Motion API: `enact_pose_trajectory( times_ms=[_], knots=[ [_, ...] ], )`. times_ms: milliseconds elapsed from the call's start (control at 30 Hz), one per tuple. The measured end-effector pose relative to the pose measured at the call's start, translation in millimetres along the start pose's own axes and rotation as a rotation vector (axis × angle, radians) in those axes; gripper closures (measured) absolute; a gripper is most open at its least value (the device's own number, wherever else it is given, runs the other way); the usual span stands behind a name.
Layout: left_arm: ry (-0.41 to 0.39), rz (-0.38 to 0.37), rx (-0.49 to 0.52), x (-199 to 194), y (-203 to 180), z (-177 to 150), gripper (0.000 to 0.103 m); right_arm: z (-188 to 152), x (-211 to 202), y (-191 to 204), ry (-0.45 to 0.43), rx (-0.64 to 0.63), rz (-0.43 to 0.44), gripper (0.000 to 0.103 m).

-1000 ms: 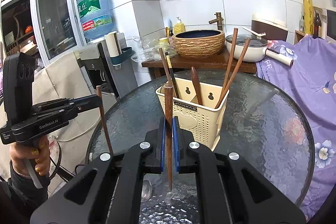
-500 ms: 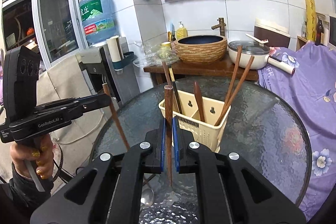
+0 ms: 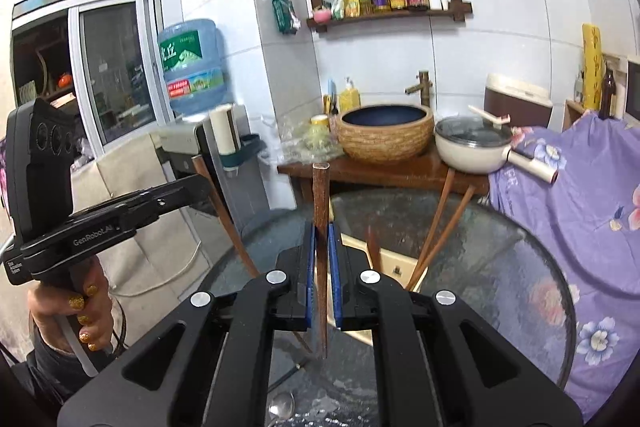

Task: Organize utensils
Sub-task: 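Lower both chopsticks into the holder with both tools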

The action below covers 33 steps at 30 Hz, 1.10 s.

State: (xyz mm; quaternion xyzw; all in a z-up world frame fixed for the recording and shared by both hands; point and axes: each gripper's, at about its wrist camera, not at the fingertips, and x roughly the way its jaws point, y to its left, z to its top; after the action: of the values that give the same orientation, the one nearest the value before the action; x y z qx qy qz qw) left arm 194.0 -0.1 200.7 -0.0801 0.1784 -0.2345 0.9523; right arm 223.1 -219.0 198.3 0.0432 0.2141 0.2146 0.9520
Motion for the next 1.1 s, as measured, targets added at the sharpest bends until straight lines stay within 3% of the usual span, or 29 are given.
enact_pose_trajectory(
  times_ms=[200, 367, 433, 633, 800, 1100],
  knots=[
    [-0.110, 0.050, -0.012, 0.5, -4.2, 38.6, 0.096, 34.4, -3.7, -1.7, -0.068, -0.022, -0.054, 0.096],
    [-0.157, 0.061, -0.070, 16.4, 1.1, 53.9, 0.096, 53.3, 5.2, -8.3, -0.105, -0.024, -0.119, 0.096],
    [-0.168, 0.051, -0.095, 23.3, 3.2, 55.6, 0.096, 54.8, 11.3, -11.6, -0.120, -0.028, -0.140, 0.095],
    [-0.206, 0.117, -0.089, 47.0, 6.6, 39.8, 0.097, 42.6, 37.9, -24.9, -0.112, -0.005, -0.179, 0.096],
    [-0.195, 0.131, -0.082, 66.3, 10.7, 16.8, 0.097, 22.1, 57.8, -27.2, -0.079, -0.010, -0.189, 0.095],
    [-0.088, 0.132, -0.038, 95.8, 10.6, -19.2, 0.097, -8.3, 81.4, -27.8, -0.023, -0.019, -0.194, 0.095]
  ],
)
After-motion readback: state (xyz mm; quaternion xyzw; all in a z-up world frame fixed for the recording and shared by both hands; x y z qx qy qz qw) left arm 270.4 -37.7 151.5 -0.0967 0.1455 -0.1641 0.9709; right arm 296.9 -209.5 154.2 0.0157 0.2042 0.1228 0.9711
